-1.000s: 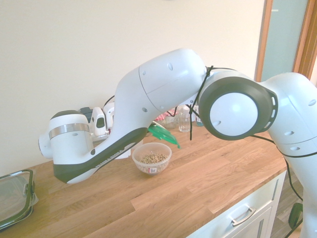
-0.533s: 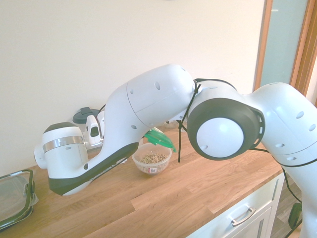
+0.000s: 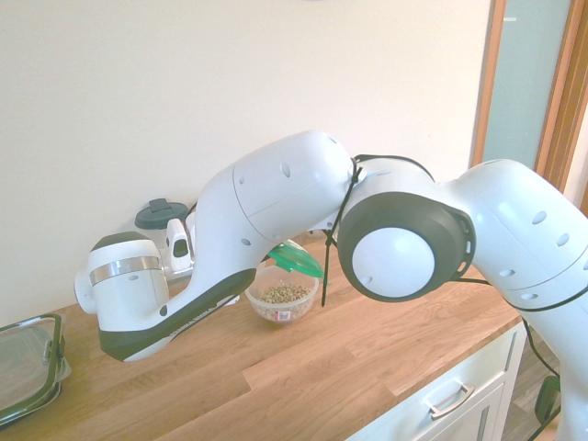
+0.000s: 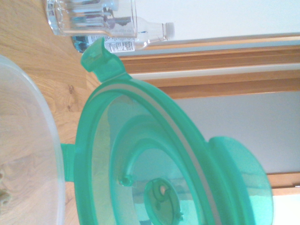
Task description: Cover the lid of food container
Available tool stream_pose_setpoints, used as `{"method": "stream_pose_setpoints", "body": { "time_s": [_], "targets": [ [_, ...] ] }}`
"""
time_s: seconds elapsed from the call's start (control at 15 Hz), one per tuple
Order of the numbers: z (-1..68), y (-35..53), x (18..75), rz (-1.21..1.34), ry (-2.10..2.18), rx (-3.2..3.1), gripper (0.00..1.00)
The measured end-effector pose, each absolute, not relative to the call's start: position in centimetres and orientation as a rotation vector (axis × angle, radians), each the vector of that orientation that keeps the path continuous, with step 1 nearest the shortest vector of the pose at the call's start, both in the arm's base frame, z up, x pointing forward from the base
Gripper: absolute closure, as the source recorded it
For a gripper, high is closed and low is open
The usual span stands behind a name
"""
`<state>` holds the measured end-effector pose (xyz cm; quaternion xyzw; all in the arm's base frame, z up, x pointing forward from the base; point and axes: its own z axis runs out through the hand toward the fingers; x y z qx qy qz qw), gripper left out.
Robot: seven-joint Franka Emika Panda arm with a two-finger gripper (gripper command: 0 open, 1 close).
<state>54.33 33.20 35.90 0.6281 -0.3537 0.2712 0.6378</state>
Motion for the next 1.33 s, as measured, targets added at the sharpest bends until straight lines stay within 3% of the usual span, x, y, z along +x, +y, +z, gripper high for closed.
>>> {"method": "stream_pose_setpoints", "body": {
  "time_s": [0.13,0.2,0.93,1.33],
  "targets": [
    [35.7,33.6,54.5,0.625,-0.802,1.44,1.0],
    [35.6,33.8,54.6,0.628,-0.8,1.443,0.0],
    [35.2,36.0,54.3,0.617,-0.766,1.518,0.0],
    [37.8,39.1,53.6,0.47,-0.744,1.754,0.0]
  ]
}}
